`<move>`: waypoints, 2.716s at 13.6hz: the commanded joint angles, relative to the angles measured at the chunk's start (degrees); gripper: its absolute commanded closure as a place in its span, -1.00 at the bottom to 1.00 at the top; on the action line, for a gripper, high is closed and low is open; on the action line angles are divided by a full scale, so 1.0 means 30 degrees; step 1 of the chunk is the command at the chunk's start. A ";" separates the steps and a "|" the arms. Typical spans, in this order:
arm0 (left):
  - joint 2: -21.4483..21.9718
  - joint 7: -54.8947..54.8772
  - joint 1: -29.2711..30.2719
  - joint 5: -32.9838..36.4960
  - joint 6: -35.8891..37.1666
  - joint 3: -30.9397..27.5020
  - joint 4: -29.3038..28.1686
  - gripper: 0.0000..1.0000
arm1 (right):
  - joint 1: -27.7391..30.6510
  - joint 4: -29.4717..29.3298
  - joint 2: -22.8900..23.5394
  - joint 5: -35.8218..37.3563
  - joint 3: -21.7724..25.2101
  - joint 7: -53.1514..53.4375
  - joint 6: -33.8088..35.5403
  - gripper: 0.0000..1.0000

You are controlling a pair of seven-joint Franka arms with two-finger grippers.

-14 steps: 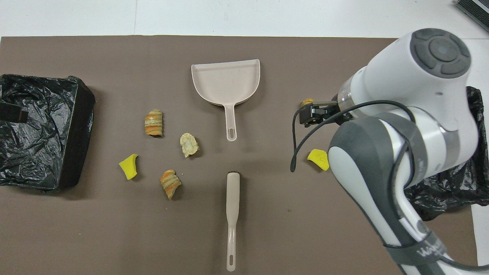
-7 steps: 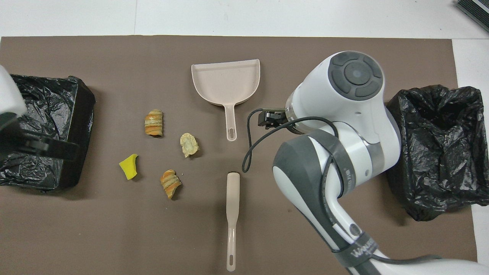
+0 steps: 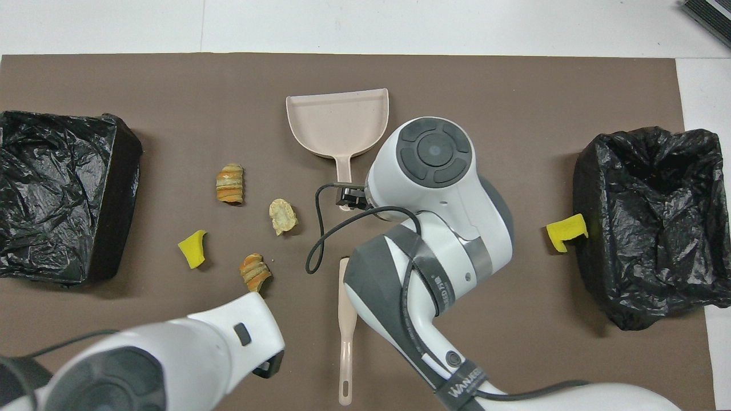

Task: Sweep and dump trash in bin

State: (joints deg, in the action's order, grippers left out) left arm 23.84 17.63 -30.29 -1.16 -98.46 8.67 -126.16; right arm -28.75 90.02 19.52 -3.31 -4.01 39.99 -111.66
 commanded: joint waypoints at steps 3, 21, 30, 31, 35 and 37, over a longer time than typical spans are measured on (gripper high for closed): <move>0.1045 0.4224 -0.3464 -0.0258 -0.4729 -0.0429 -0.4524 -1.00 | -0.0260 -0.3312 0.3273 0.0224 -0.0011 0.0294 -0.0546 -1.00; -0.6424 0.8891 -0.6662 -0.0348 -1.1215 -0.0575 -0.3623 0.72 | -0.0700 -0.4403 0.5857 0.2186 -0.0041 -0.1492 -0.2655 1.00; -0.4673 0.8540 -0.4619 0.2349 -0.6937 -0.0692 -0.2450 1.00 | 0.0704 -0.3234 0.2846 0.2216 -0.0040 -0.8397 -0.1866 1.00; -0.4319 0.7988 -0.3741 0.2349 -0.6878 -0.0693 -0.2450 1.00 | 0.1112 -0.3144 0.2375 0.2216 -0.0040 -0.9539 -0.1312 1.00; -0.4197 0.6899 -0.0022 0.2756 -0.6174 -0.0751 -0.2479 1.00 | 0.2256 -0.2939 0.1172 0.0696 -0.0040 -1.4634 0.1615 1.00; -0.4518 0.6201 0.2321 0.3373 -0.6378 -0.0751 -0.2450 1.00 | 0.2610 -0.1978 0.0441 0.0634 -0.0011 -1.7680 0.2353 1.00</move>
State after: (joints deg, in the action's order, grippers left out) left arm 10.56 38.12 -29.01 7.37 -117.61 5.73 -133.21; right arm -22.18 79.16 24.18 0.02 -3.71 -5.60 -105.12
